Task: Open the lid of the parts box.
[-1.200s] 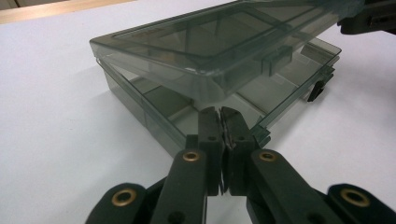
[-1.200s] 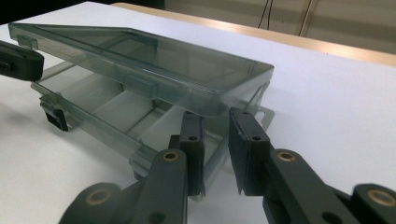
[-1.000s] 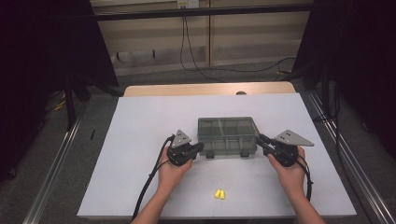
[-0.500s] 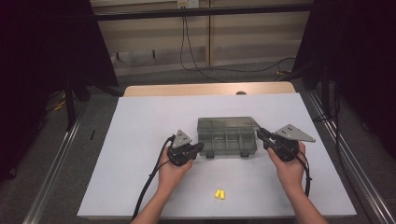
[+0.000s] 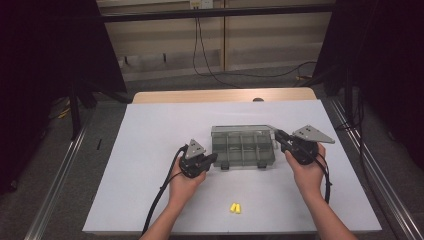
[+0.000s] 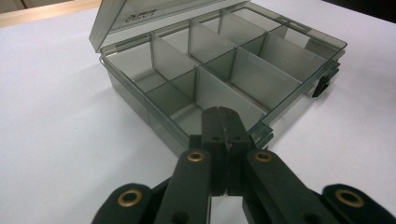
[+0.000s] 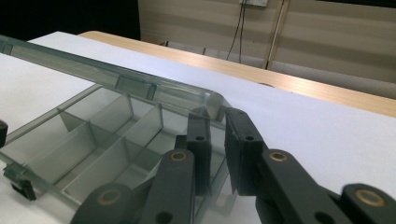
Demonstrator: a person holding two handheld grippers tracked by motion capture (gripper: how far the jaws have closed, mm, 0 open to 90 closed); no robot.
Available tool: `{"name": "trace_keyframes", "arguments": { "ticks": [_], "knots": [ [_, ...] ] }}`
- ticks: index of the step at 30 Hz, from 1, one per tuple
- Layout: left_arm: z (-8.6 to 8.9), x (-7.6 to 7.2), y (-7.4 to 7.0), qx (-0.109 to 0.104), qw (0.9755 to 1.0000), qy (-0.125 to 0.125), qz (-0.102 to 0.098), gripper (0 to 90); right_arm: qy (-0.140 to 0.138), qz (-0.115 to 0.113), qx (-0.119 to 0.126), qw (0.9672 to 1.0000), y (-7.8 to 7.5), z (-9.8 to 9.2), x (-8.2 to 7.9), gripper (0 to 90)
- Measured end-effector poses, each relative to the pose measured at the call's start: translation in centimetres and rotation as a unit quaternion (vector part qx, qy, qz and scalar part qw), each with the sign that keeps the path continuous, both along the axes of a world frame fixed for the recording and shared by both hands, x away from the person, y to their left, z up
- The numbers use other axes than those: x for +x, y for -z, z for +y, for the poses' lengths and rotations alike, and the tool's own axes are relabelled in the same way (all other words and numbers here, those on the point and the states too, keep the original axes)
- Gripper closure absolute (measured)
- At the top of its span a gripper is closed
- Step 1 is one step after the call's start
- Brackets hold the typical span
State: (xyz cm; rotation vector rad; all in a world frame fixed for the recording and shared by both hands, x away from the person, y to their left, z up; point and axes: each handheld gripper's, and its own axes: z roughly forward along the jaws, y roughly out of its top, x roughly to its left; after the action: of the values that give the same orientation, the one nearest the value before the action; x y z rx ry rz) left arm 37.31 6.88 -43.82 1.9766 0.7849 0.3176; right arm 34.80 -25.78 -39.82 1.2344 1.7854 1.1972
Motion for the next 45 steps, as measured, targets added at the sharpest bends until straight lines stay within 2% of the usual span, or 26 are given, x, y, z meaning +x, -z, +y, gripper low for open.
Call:
{"name": "trace_keyframes", "arguments": {
  "ticks": [6, 20, 37, 45],
  "knots": [
    [0.0, 0.0, 0.0, 0.0, 1.0, 0.001, -0.001, 90.0, 0.009, -0.002, -0.007, 0.9999, -0.4, 0.1, 0.7, 82.2],
    [0.0, 0.0, 0.0, 0.001, 1.0, -0.001, 0.003, 90.0, 0.03, -0.011, 0.001, 0.9995, -0.7, 0.3, 1.8, 85.1],
    [0.1, 0.1, -0.2, 0.007, 1.0, 0.001, 0.002, 90.0, 0.051, -0.01, -0.012, 0.9986, -1.6, 0.8, 3.1, 87.1],
    [0.1, 0.0, -0.3, 0.011, 0.9999, 0.0, 0.003, 90.0, 0.053, -0.006, -0.005, 0.9986, -1.8, 0.6, 3.5, 87.3]
  ]
}}
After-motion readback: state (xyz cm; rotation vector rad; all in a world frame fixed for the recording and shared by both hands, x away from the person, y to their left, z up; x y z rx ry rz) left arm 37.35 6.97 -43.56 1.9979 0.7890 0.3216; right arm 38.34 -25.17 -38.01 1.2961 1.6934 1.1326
